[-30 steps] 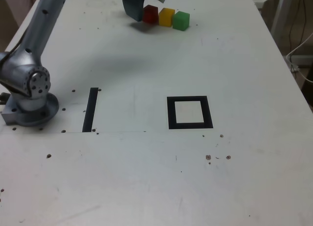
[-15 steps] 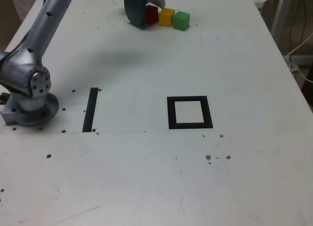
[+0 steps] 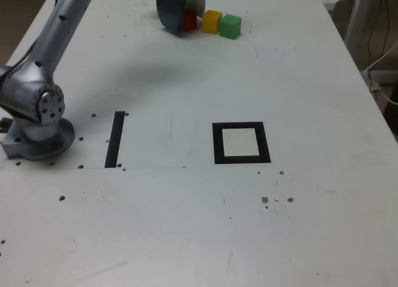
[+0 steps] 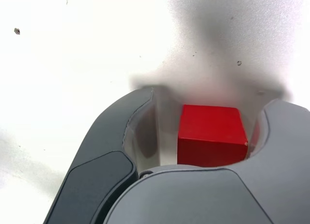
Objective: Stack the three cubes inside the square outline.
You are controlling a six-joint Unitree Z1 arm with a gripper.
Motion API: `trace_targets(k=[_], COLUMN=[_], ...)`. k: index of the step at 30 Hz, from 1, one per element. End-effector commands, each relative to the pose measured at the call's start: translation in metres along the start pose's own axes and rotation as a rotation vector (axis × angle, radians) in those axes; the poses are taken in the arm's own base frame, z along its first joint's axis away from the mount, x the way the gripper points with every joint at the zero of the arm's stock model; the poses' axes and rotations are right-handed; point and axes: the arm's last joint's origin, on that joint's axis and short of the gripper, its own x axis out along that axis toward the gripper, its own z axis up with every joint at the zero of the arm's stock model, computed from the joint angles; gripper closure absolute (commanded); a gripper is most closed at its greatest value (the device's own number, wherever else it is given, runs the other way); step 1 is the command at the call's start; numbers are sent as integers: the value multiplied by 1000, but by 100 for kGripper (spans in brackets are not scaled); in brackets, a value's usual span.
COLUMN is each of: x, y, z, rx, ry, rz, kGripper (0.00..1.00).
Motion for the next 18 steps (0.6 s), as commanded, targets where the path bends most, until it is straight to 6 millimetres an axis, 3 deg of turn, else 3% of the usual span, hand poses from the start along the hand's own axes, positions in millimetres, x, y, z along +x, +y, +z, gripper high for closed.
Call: trace_targets(k=[1,12,18], x=[-2,-5,-17], y=[0,-1,-5], z=[-4,-7,-13], rx=[4,12,38], ry=[24,29,13], rz=[-6,-10,-5], kGripper=[71,71,71])
